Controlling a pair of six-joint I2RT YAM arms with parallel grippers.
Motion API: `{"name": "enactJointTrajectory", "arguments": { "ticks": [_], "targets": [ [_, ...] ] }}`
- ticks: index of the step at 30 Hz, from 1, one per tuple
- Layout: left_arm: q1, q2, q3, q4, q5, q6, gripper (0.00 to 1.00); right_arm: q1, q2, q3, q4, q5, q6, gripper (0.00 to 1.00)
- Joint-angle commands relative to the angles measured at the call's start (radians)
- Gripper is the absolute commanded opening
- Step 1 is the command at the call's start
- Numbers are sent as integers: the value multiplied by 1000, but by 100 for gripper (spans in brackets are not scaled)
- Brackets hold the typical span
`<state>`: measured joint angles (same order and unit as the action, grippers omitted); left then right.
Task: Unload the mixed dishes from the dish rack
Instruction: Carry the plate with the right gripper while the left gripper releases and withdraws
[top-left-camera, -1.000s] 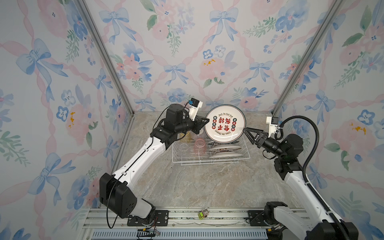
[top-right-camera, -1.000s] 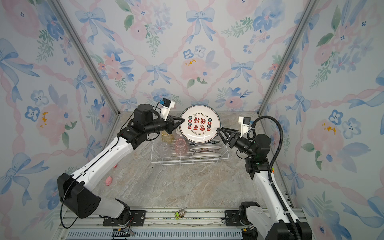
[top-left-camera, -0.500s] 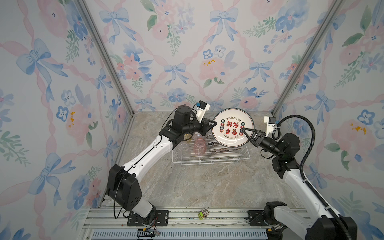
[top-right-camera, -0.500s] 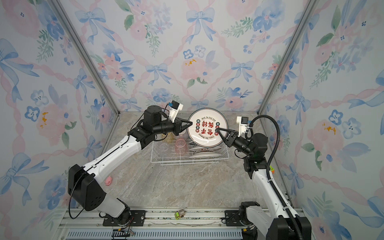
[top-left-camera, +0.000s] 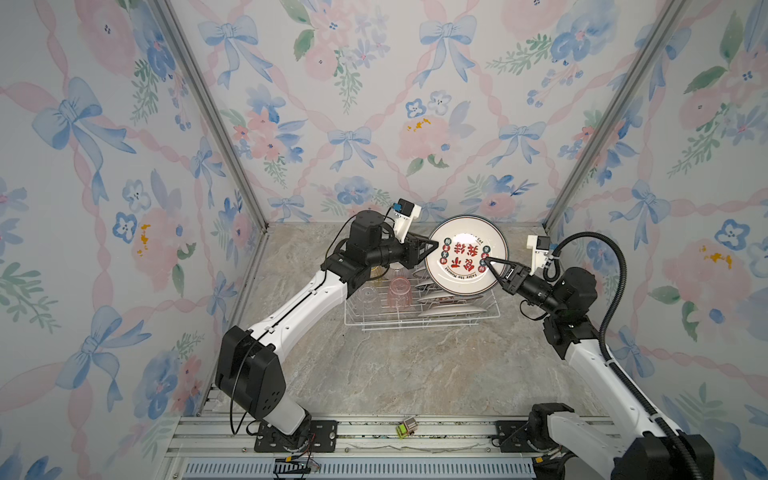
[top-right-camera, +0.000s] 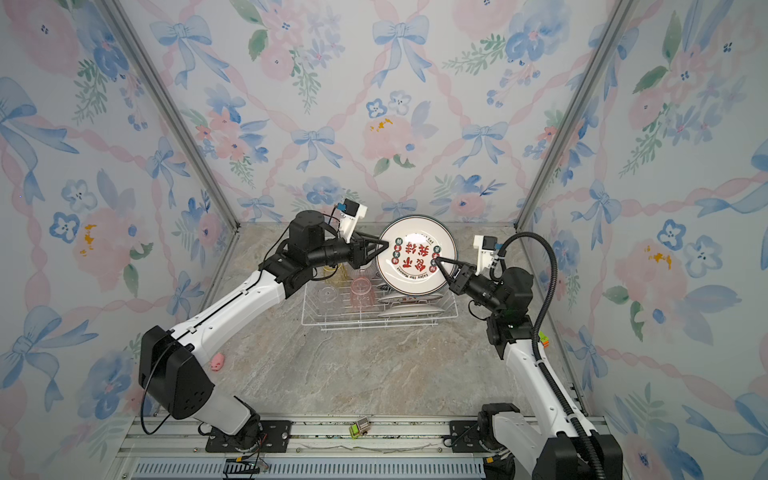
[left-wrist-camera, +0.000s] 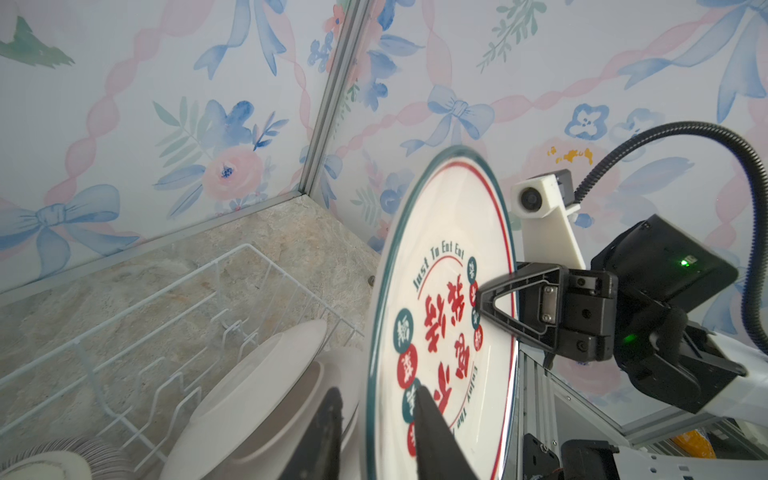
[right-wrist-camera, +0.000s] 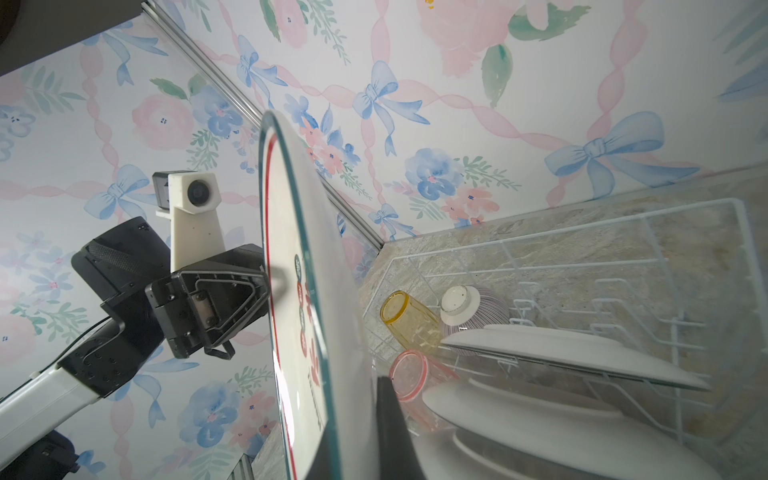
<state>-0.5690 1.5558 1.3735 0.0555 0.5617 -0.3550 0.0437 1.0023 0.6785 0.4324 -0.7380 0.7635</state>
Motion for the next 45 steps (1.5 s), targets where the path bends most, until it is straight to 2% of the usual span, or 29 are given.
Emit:
{"name": "enactJointTrajectory", "arguments": {
  "ticks": [1, 2, 5, 10, 13, 16, 20, 29, 36, 41, 45],
  "targets": [
    [-6, -64, -59, 74, -27, 39, 48, -51, -33, 47, -55, 89, 19, 0],
    [-7, -87, -80, 76, -40, 49, 52, -73, -33, 53, -86, 114, 20, 0],
    [-16, -163, -167, 94, -92, 63, 53, -154, -29, 72, -186, 190, 23, 0],
    [-111, -326, -362, 54, -432, 120, 51, -294, 1, 87, -353, 372, -16, 0],
    [-136, -392, -455, 25, -546, 103, 50, -358, 55, 84, -375, 424, -34, 0],
    [-142, -450, -511, 6, -601, 92, 50, -403, 119, 76, -367, 445, -53, 0],
    [-143, -488, -522, -11, -634, 103, 50, -426, 229, 69, -340, 457, -62, 0],
    [-147, -461, -513, -11, -632, 105, 49, -430, 536, 76, -123, 233, 58, 0],
    [-150, -458, -511, -9, -632, 105, 50, -398, 647, 97, -86, 241, 61, 3],
    [-152, -462, -510, -12, -626, 113, 52, -385, 744, 108, -69, 238, 62, 9],
    [-152, -465, -510, -11, -623, 115, 52, -386, 762, 88, -52, 237, 70, 15]
  ]
}}
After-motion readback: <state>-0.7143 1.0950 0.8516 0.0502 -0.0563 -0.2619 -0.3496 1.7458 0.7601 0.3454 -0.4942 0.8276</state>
